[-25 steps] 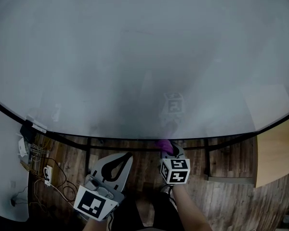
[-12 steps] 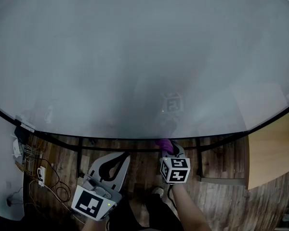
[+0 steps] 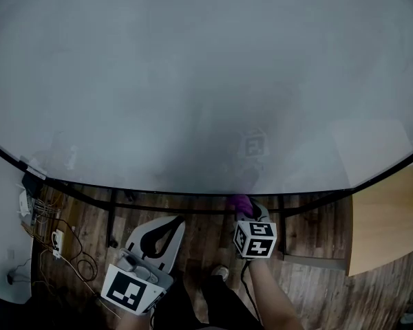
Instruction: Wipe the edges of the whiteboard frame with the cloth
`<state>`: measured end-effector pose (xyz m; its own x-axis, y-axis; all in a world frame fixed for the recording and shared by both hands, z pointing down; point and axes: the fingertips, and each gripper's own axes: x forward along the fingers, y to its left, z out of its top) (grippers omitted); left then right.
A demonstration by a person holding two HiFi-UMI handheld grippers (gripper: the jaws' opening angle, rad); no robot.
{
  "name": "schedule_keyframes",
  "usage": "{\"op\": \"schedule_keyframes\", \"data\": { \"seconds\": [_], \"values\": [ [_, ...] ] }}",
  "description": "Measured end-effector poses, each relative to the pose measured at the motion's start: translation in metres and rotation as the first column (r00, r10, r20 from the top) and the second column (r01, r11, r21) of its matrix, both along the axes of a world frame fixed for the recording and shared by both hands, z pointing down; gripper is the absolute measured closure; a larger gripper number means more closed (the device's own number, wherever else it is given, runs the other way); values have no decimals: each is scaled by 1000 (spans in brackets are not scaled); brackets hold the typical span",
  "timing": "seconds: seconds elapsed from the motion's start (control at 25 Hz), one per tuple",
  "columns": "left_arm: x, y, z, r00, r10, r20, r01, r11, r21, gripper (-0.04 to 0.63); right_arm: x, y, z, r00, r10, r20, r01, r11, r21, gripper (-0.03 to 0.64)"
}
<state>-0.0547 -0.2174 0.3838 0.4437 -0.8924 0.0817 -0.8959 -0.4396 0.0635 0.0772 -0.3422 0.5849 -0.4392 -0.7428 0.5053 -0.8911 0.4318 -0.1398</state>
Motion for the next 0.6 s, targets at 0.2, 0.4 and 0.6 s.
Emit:
{"op": "schedule_keyframes", "data": {
  "seconds": [0.2, 0.4, 0.6],
  "values": [
    [7, 6, -2, 1000, -21, 17, 20, 999, 35, 578, 9, 0, 2, 1000, -7, 1, 7, 1000, -9, 567],
    [8, 10, 0, 1000, -6, 9, 6, 1000, -8, 578, 9, -2, 2, 1000, 11, 8, -11, 1000, -12, 568],
    [-4, 9, 3, 999, 31, -11, -31, 999, -28, 578, 7, -1, 1, 999, 52, -2, -52, 999, -16, 569]
  ]
}}
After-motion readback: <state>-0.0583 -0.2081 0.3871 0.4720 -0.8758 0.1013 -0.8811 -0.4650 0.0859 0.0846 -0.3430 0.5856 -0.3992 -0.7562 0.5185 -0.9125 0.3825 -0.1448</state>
